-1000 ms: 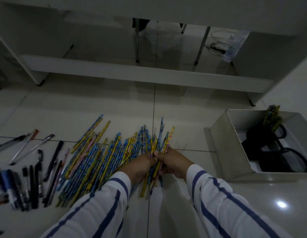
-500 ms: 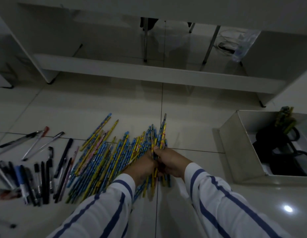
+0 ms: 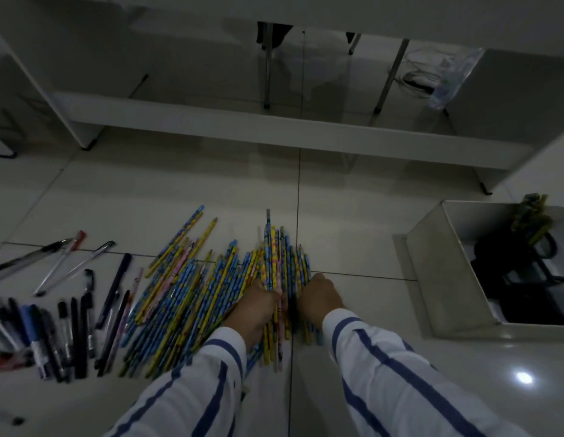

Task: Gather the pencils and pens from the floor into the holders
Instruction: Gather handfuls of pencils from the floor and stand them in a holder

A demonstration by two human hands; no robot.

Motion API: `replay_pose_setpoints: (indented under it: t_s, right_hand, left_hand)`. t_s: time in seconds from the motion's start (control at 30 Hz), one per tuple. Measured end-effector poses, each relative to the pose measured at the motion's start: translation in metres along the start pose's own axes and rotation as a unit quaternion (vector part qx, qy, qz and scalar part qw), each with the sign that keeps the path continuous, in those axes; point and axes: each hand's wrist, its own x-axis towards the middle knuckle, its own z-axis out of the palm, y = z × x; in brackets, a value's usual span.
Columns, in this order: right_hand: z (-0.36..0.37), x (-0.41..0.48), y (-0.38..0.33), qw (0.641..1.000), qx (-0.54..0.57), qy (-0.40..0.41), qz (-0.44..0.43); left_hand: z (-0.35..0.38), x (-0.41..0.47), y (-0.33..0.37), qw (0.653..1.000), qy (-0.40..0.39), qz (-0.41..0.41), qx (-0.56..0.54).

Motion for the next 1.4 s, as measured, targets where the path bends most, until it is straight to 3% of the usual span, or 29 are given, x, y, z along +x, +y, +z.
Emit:
replay_pose_setpoints:
  t_s: [0.33, 0.53, 0.73, 1.0, 1.2, 1.4]
  right_hand:
    - [-0.003, 0.004, -0.006, 0.991, -0.106, -0.063, -0.048]
    - [-0.012, -0.004, 0.006, 0.997, -0.048, -0.059, -0.03]
    - [-0.03, -0.014, 0.007, 0.985, 0.053, -0.133, -0.097]
    - [-0.055, -0.028, -0.001, 0.964, 0.023, -0.241, -0.114]
    - [-0.079, -0.035, -0.004, 0.966, -0.07, -0.242, -0.061]
    - [-0.1, -0.051, -0.003, 0.973, -0.024, -0.22, -0.06]
  left_hand:
    - [-0.002, -0.004, 0.001, 0.999, -0.014, -0.023, -0.045]
    - [0.0, -0.002, -0.002, 0.998, -0.019, -0.027, -0.049]
    - [0.015, -0.001, 0.001, 0.997, -0.04, -0.019, -0.062]
    - [0.034, -0.023, 0.013, 0.974, -0.126, -0.019, -0.186]
    - [0.049, -0.035, 0.02, 0.97, -0.162, -0.021, -0.181]
    - [0.062, -0.051, 0.033, 0.965, -0.164, 0.012, -0.205]
